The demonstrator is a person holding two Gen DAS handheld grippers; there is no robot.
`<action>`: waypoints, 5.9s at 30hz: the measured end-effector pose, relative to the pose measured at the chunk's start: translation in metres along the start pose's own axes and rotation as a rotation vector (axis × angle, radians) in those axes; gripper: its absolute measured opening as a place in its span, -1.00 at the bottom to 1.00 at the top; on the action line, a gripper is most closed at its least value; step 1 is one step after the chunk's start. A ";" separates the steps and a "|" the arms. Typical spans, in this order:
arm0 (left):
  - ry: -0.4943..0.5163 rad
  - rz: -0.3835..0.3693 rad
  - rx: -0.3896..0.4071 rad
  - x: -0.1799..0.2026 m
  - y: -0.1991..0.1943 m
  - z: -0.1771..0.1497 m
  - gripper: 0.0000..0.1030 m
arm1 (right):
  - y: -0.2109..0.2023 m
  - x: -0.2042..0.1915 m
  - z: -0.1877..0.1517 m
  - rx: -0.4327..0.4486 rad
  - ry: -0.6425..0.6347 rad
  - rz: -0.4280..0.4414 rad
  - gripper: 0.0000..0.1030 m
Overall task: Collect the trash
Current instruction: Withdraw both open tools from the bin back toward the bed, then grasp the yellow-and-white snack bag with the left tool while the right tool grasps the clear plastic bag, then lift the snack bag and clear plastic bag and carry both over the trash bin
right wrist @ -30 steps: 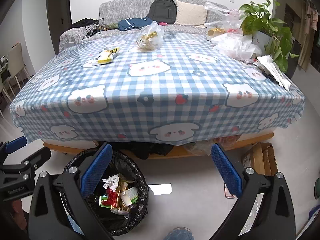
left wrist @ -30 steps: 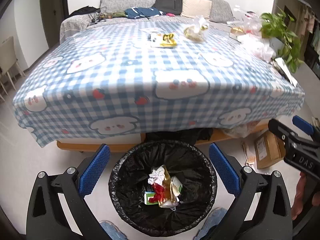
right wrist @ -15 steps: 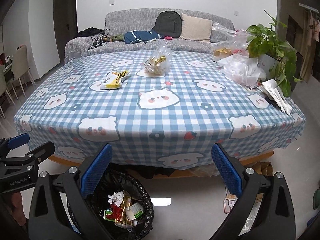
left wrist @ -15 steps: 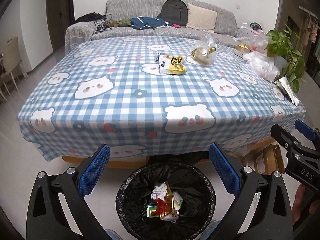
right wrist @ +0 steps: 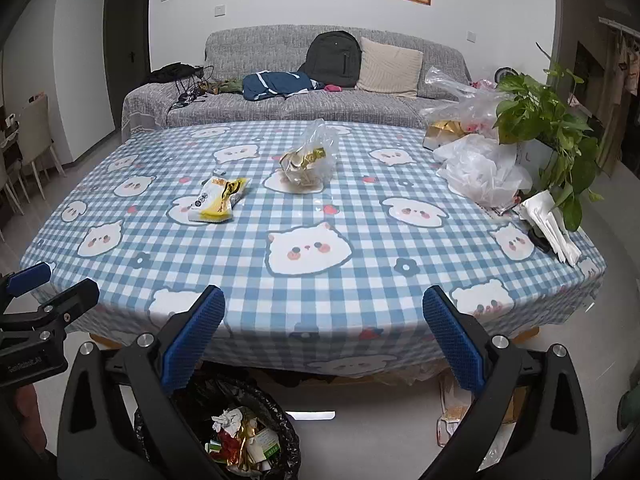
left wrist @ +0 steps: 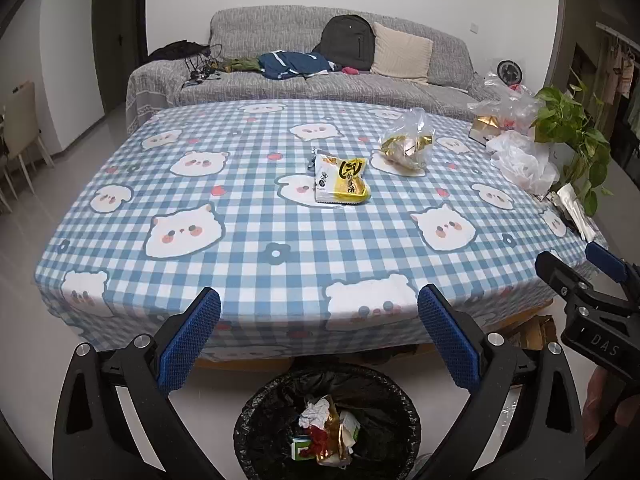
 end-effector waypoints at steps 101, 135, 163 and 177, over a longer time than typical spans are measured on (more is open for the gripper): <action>0.001 -0.016 -0.146 0.029 0.185 0.128 -0.44 | 0.208 -0.012 0.135 -0.178 0.012 0.097 -0.84; 0.031 0.023 -0.130 0.024 0.092 0.059 -0.44 | 0.101 -0.011 0.074 -0.121 -0.068 0.031 -0.84; 0.034 0.000 -0.122 0.032 0.033 -0.022 -0.44 | 0.026 -0.020 -0.013 -0.102 -0.106 0.058 -0.84; 0.023 -0.010 -0.157 0.032 0.022 -0.090 -0.44 | 0.001 -0.016 -0.079 -0.121 -0.093 0.073 -0.84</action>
Point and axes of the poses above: each gripper's, at about its wrist camera, not at the fingertips, and y roughly the way its jaws point, x to its right, z to its top, the point moved 10 cm from there along y, roughly the way its jaws point, and after that the axes turned 8 degrees about -x, right-handed, at the moved point
